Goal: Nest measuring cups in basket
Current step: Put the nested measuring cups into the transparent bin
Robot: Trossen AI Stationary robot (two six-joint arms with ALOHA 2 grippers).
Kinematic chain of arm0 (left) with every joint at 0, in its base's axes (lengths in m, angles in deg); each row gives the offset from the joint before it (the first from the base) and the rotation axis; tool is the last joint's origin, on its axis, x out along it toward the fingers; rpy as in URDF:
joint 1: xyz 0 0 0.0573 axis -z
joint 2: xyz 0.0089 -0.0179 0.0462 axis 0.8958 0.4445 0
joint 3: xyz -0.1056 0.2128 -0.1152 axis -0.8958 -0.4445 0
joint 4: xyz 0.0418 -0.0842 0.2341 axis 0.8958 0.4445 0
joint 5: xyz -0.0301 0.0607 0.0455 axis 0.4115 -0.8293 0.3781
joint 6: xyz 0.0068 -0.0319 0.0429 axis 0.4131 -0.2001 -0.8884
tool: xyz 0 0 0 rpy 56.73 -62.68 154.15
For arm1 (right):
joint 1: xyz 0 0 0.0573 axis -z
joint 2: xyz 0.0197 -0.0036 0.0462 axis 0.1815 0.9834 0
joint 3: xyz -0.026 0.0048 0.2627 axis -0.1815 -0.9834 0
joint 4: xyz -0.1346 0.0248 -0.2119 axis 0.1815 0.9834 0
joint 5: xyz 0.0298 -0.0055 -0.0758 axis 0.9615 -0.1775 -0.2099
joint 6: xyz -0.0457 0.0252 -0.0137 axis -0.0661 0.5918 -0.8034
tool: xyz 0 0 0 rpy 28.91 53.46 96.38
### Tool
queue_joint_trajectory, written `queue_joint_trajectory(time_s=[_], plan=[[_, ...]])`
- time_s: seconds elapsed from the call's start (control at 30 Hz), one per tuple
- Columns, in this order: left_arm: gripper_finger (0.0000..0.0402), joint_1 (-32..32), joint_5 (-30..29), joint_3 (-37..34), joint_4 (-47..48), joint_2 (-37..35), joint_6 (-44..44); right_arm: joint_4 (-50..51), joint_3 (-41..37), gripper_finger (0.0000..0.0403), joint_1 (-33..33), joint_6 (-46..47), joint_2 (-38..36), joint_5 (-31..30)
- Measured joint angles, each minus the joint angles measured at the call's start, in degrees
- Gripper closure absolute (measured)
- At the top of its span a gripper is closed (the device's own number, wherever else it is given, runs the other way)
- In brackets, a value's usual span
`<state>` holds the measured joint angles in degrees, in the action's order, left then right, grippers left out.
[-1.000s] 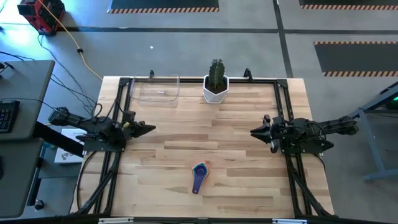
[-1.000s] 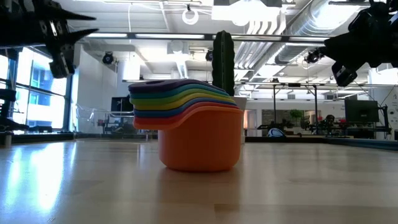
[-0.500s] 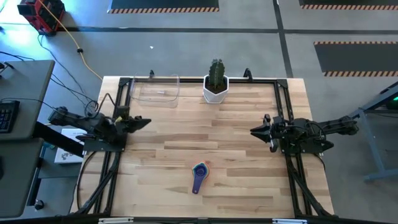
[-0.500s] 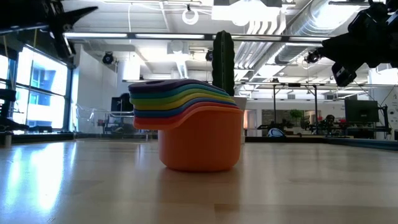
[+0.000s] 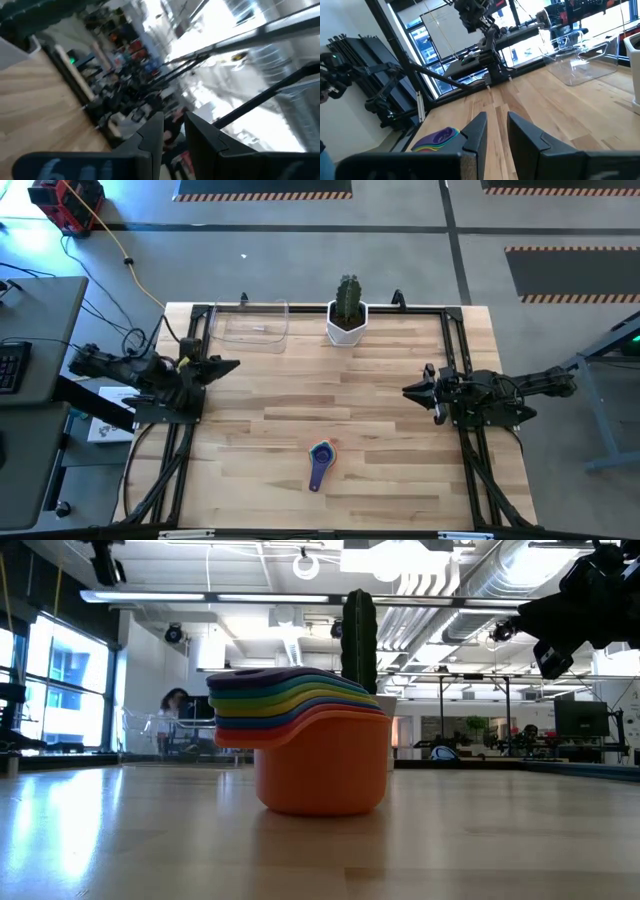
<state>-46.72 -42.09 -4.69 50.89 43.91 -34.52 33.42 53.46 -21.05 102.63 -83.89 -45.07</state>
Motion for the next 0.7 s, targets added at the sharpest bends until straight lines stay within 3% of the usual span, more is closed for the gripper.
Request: queue_joint_trajectory(time_s=[0.3,0.43,0.7], plan=[[0.0332,0.0,6.78,16.79,18.46,14.91,-2.84,0.02,0.0,0.0336,0.0,0.0,0.0,0.0],[0.0332,0.03,7.22,22.26,26.49,20.82,-5.25,0.02,0.0,0.0336,0.0,0.01,0.0,0.0],[0.0333,2.07,7.32,26.99,27.96,32.33,-7.87,0.04,0.0,0.0336,0.0,0.02,0.0,0.0]])
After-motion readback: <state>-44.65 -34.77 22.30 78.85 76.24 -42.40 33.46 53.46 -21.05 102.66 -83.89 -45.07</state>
